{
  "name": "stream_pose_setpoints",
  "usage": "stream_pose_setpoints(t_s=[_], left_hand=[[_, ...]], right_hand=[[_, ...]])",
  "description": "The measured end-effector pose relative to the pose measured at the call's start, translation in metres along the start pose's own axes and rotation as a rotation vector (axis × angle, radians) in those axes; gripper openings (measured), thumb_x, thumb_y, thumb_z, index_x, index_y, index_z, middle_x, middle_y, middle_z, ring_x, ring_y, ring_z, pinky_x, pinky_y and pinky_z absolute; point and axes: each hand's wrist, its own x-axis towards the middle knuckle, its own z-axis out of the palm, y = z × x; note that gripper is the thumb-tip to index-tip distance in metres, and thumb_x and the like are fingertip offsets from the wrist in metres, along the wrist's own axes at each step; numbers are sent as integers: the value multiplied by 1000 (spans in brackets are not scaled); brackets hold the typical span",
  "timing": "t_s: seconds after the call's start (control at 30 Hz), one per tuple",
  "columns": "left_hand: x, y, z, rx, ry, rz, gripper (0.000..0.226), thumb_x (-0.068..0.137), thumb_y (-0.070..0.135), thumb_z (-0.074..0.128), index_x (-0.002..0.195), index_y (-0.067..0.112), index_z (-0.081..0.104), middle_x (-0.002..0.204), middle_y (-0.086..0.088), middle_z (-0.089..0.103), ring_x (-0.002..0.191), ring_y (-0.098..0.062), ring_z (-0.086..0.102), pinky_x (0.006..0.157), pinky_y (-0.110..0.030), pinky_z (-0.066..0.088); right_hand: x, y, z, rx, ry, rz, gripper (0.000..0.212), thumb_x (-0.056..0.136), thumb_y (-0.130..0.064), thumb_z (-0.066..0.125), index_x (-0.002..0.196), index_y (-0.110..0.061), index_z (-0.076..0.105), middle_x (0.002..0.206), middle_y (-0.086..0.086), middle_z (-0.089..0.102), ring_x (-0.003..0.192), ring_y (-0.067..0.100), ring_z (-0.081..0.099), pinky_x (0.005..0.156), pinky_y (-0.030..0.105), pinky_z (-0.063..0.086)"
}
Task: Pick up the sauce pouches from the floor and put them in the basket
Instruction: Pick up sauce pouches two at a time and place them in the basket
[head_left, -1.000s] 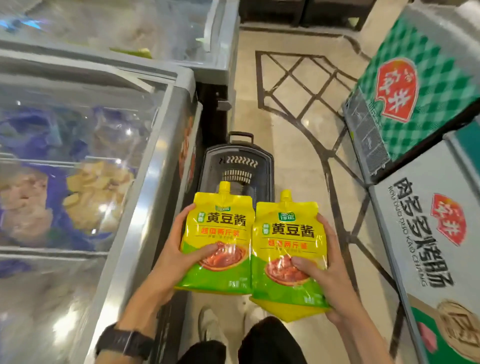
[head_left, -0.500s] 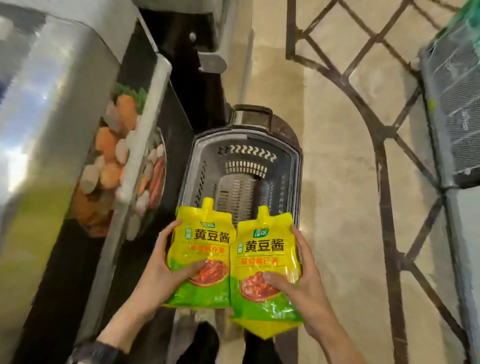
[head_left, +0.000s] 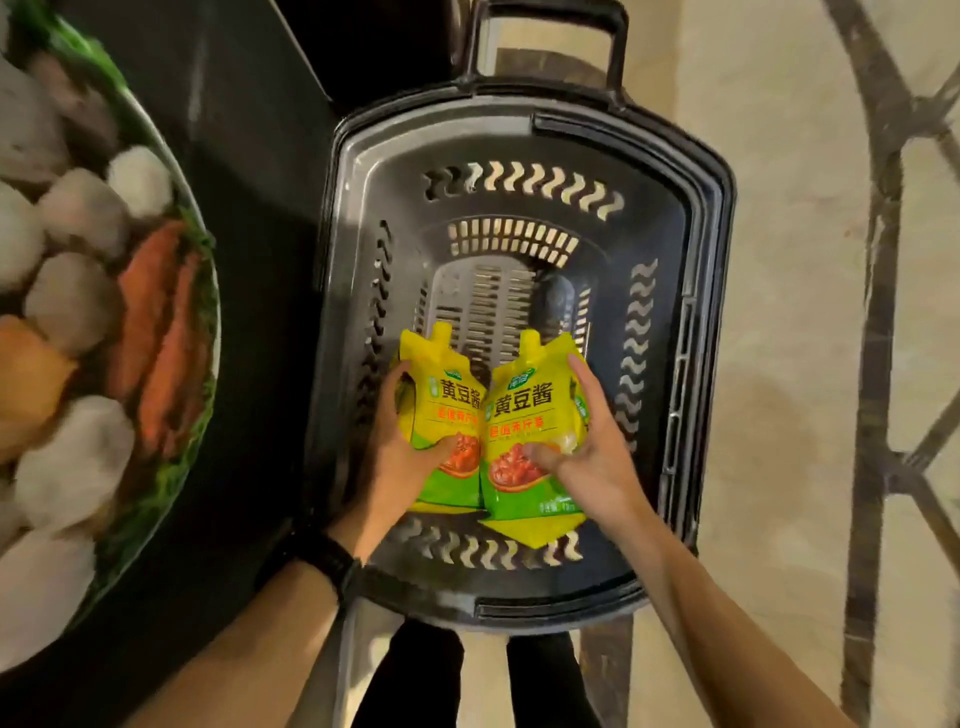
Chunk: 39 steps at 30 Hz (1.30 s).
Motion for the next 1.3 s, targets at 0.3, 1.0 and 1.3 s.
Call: stream_pose_setpoints(t_s=[0.3,1.0,1.3], left_hand=[[70,-77,42,153,-55,71,90,64,-12,84,142,1,40,126,0,51,111,6,45,91,5,31],[102,-121,65,519,-211,-275,102,85,4,74,157,38,11,145,-10,42,131,-29,48,111,-38,40],[105,-150,94,1093,-191,371,66,99,35,41,159,27,17,167,-15,-3,153,-36,-7,120,-64,3]], right_hand=[[90,75,21,12,103,69,108,75,5,79,150,-50,24,139,-15,55,124,0,56,111,41,43],[126,142,52,-791,228,-62,105,75,7,68,157,-29,12,166,-1,-7,153,27,9,119,53,26],[181,167,45,-1325,14,-167,62,102,-38,31,159,-29,6,165,7,-14,153,30,-9,121,58,-2]])
